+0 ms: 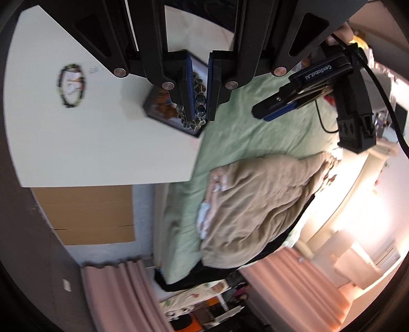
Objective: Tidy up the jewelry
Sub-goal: 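Open the left gripper over the box and move it back to the table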
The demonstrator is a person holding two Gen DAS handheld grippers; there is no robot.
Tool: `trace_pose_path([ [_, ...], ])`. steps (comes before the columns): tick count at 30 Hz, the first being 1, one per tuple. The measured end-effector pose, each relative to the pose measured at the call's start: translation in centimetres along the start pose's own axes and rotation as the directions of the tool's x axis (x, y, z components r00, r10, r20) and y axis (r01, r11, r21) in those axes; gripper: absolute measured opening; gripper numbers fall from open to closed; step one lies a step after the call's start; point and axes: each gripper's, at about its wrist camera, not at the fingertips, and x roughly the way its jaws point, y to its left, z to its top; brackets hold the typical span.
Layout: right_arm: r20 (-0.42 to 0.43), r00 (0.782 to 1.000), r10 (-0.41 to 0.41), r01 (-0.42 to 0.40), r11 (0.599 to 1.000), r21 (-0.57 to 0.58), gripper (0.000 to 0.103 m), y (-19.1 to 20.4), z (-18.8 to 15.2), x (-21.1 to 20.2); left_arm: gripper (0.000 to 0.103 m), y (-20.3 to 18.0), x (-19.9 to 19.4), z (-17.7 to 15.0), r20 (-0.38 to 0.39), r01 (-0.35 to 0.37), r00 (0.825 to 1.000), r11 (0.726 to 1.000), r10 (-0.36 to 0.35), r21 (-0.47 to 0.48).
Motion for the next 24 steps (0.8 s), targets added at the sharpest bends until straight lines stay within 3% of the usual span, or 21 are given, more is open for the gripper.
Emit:
trace_pose_path([
  [3, -0.015, 1.000, -0.022, 0.022, 1.000, -0.012, 0.010, 0.9, -0.1, 1.7, 0.057, 0.5, -0.4, -0.1, 0.000, -0.003, 1.000, 1.000, 0.003, -0.003],
  [7, -0.056, 0.996, -0.075, 0.077, 0.997, 0.028, 0.039, 0.3, -0.2, 3.0, 0.057, 0.9, -0.8, -0.1, 0.005, -0.003, 1.000, 1.000, 0.003, -0.005],
  [15, -0.014, 0.995, -0.100, 0.100, 0.993, 0.068, 0.040, -2.0, -1.0, 0.7, 0.057, 0.3, 0.0, -0.2, -0.008, 0.011, 1.000, 1.000, -0.011, 0.006],
  [19, 0.014, 0.992, -0.124, 0.122, 0.987, 0.108, 0.065, -3.7, -1.6, -0.9, 0.057, -0.9, 0.6, -0.3, -0.020, 0.022, 1.000, 0.999, -0.022, 0.026],
  [22, 0.028, 0.988, -0.153, 0.148, 0.980, 0.133, 0.066, -5.0, -2.1, -2.1, 0.059, -2.1, 1.2, -0.4, -0.032, 0.031, 0.999, 0.998, -0.029, 0.048],
  [24, 0.031, 0.984, -0.174, 0.166, 0.972, 0.164, 0.066, -6.4, -2.5, -3.0, 0.067, -3.0, 1.7, -0.5, -0.040, 0.037, 0.999, 0.998, -0.035, 0.058],
])
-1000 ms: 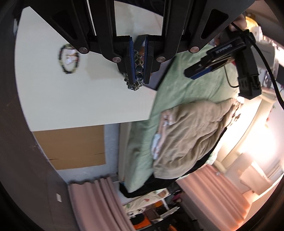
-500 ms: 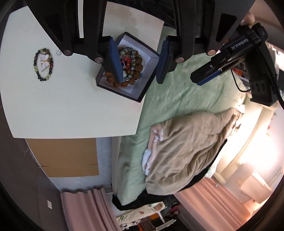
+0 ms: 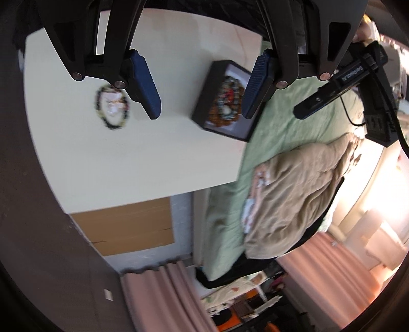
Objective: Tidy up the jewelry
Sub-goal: 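Open the left gripper over the box and move it back to the table, then close the left gripper on the butterfly charm bracelet and lift it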
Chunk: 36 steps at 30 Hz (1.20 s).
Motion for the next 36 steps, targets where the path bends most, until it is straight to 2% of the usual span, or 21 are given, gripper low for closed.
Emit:
trace_pose_path([
  [3, 0.008, 1.000, -0.010, 0.010, 0.999, 0.047, 0.069, -2.3, -0.2, -0.9, 0.071, -1.5, 0.6, 0.0, 0.002, 0.012, 1.000, 1.000, -0.012, 0.025],
  [5, 0.016, 1.000, -0.017, 0.016, 0.997, 0.073, 0.080, -3.6, -0.4, -1.3, 0.072, -2.6, 1.3, 0.0, -0.013, 0.017, 1.000, 0.999, -0.016, 0.044],
  [7, 0.029, 0.999, -0.036, 0.032, 0.994, 0.100, 0.083, -5.1, -0.8, -1.9, 0.072, -3.7, 2.0, -0.2, -0.029, 0.027, 0.999, 0.997, -0.025, 0.065],
  [16, 0.023, 0.999, -0.042, 0.037, 0.980, 0.194, 0.084, -10.1, -2.2, -3.1, 0.072, -9.1, 5.5, -1.2, -0.104, 0.069, 0.993, 0.984, -0.052, 0.162],
  [23, 0.007, 1.000, -0.030, 0.027, 0.966, 0.256, 0.084, -14.0, -3.1, -3.8, 0.072, -12.3, 8.4, -1.9, -0.160, 0.066, 0.987, 0.974, -0.031, 0.216],
  [30, 0.018, 0.999, -0.037, 0.030, 0.955, 0.295, 0.084, -17.0, -3.8, -4.4, 0.071, -15.7, 11.1, -3.0, -0.188, 0.042, 0.982, 0.942, 0.023, 0.332],
  [36, 0.022, 0.999, -0.039, 0.029, 0.939, 0.343, 0.084, -19.6, -4.4, -4.9, 0.058, -17.7, 14.4, -4.1, -0.232, 0.032, 0.970, 0.906, 0.074, 0.422],
])
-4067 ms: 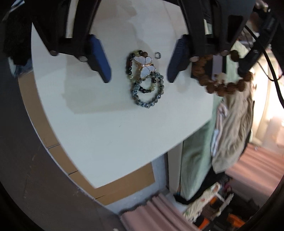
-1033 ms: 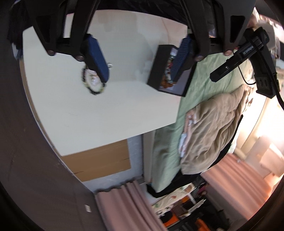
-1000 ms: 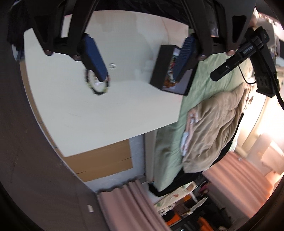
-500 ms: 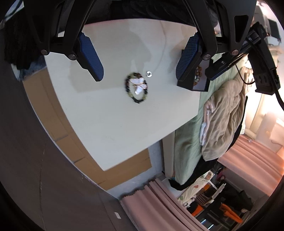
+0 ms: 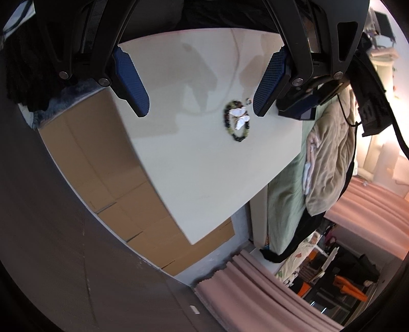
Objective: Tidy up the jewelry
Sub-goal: 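Close the left gripper on the butterfly charm bracelet and lift it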
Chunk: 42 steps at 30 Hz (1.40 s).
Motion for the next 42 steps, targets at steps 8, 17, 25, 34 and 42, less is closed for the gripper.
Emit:
trace_pose_path([
  [8, 0.009, 1.000, 0.000, 0.000, 0.999, 0.035, 0.084, -2.2, 0.2, -0.4, 0.040, -0.6, 3.9, 0.2, -0.081, -0.026, 0.996, 0.999, 0.029, 0.035],
  [17, -0.002, 1.000, -0.006, 0.007, 0.999, 0.049, 0.084, -3.2, 0.4, -0.1, 0.032, -0.7, 6.2, 0.8, -0.105, -0.073, 0.991, 0.996, 0.077, 0.043],
  [25, -0.016, 1.000, 0.000, 0.001, 1.000, 0.028, 0.084, -2.0, 0.4, 0.6, 0.005, -0.8, 6.0, 0.8, -0.105, -0.084, 0.991, 0.995, 0.089, 0.048],
  [34, -0.062, 0.998, 0.024, -0.024, 1.000, -0.013, 0.083, 0.2, 0.4, 2.8, 0.000, 0.9, 3.9, 0.6, -0.086, -0.003, 0.996, 0.999, -0.001, -0.046],
  [42, -0.069, 0.997, 0.024, -0.026, 1.000, -0.018, 0.083, 0.2, -0.2, 2.6, 0.003, 0.7, 4.1, 1.4, -0.112, 0.028, 0.993, 0.996, -0.038, -0.087],
])
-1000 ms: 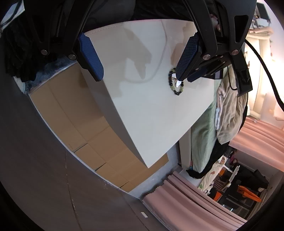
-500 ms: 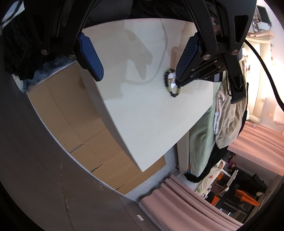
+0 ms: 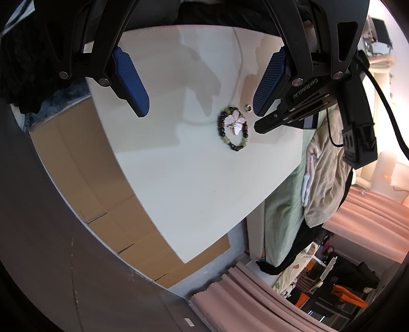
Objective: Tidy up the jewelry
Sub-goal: 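Close the left gripper on the butterfly charm bracelet and lift it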
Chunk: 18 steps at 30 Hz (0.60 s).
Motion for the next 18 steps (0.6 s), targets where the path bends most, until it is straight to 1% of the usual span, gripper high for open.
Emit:
trace_pose_path([
  [2, 0.005, 1.000, -0.003, 0.003, 1.000, 0.010, 0.083, -0.4, -0.1, -0.4, 0.009, -0.4, 0.2, 0.1, 0.000, 0.007, 1.000, 1.000, -0.007, 0.009],
  [6, 0.018, 1.000, -0.014, 0.014, 1.000, 0.027, 0.084, -1.2, -0.1, -1.1, 0.013, -0.9, 0.9, 0.1, -0.026, 0.018, 1.000, 1.000, -0.018, 0.011],
  [7, 0.021, 1.000, -0.015, 0.014, 0.999, 0.031, 0.084, -1.5, -0.1, -1.3, 0.020, -1.1, 1.1, 0.1, -0.030, 0.014, 0.999, 1.000, -0.014, 0.012],
  [8, 0.023, 1.000, -0.015, 0.015, 0.999, 0.034, 0.083, -1.6, -0.1, -1.4, 0.033, -1.1, 1.2, 0.1, -0.031, 0.012, 0.999, 1.000, -0.012, 0.013],
  [10, 0.025, 1.000, -0.015, 0.014, 0.999, 0.039, 0.084, -2.0, -0.1, -1.6, 0.049, -1.2, 1.4, 0.2, -0.028, 0.014, 1.000, 1.000, -0.014, 0.007],
  [13, 0.027, 1.000, -0.017, 0.015, 0.999, 0.046, 0.084, -2.3, -0.1, -1.7, 0.049, -1.1, 1.3, 0.5, -0.031, 0.025, 0.999, 1.000, -0.025, -0.005],
  [15, 0.027, 1.000, -0.015, 0.014, 0.998, 0.053, 0.084, -2.5, -0.1, -1.7, 0.049, -1.1, 1.3, 0.6, -0.029, 0.011, 1.000, 1.000, -0.011, -0.008],
  [17, 0.029, 0.999, -0.014, 0.012, 0.998, 0.058, 0.084, -2.5, -0.1, -1.6, 0.046, -1.1, 1.1, 0.6, -0.022, -0.022, 1.000, 1.000, 0.022, 0.000],
  [18, 0.030, 0.999, -0.012, 0.010, 0.998, 0.059, 0.084, -2.6, -0.2, -1.7, 0.045, -1.3, 1.1, 0.5, -0.018, -0.020, 1.000, 1.000, 0.020, 0.010],
])
